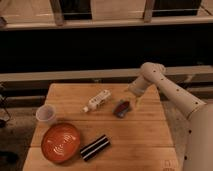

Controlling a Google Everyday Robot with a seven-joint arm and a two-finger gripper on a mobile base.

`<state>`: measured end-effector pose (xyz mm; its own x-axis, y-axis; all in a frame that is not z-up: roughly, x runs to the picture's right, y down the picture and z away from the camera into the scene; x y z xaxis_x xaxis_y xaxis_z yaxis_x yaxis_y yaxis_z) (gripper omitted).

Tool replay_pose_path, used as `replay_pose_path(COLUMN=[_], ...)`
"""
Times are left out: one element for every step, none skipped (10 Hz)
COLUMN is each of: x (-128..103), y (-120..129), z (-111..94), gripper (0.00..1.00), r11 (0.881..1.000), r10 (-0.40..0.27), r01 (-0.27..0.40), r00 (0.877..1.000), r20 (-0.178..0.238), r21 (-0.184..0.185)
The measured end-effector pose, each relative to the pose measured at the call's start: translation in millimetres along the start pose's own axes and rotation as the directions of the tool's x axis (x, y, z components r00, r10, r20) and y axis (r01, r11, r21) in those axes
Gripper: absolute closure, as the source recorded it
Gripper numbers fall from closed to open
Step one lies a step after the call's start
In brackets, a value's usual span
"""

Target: Place the pepper on the white sponge

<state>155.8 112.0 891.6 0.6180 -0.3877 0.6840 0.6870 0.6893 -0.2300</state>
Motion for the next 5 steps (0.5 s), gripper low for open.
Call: replay_pose_path(x=[0.7, 1.9, 2.4, 1.0, 0.8], y=[0.5, 0.4, 0.9, 1.5, 1.8], z=[-0.2, -1.9, -2.9, 1.2, 11.3], gripper=[0.20, 0.20, 0.20, 0.20, 0.20], r11=[1.000, 1.000, 1.000, 1.000, 1.000], r10=[0.000, 0.000, 0.002, 0.002, 0.007], r01=[0.000, 0.000, -0.002, -0.002, -0.006], r00=[1.000, 1.000, 1.000, 1.000, 1.000], r20=[-0.001, -0.002, 0.001, 0.007, 0.011], r21=[-0.002, -0.003, -0.005, -0.009, -0.010])
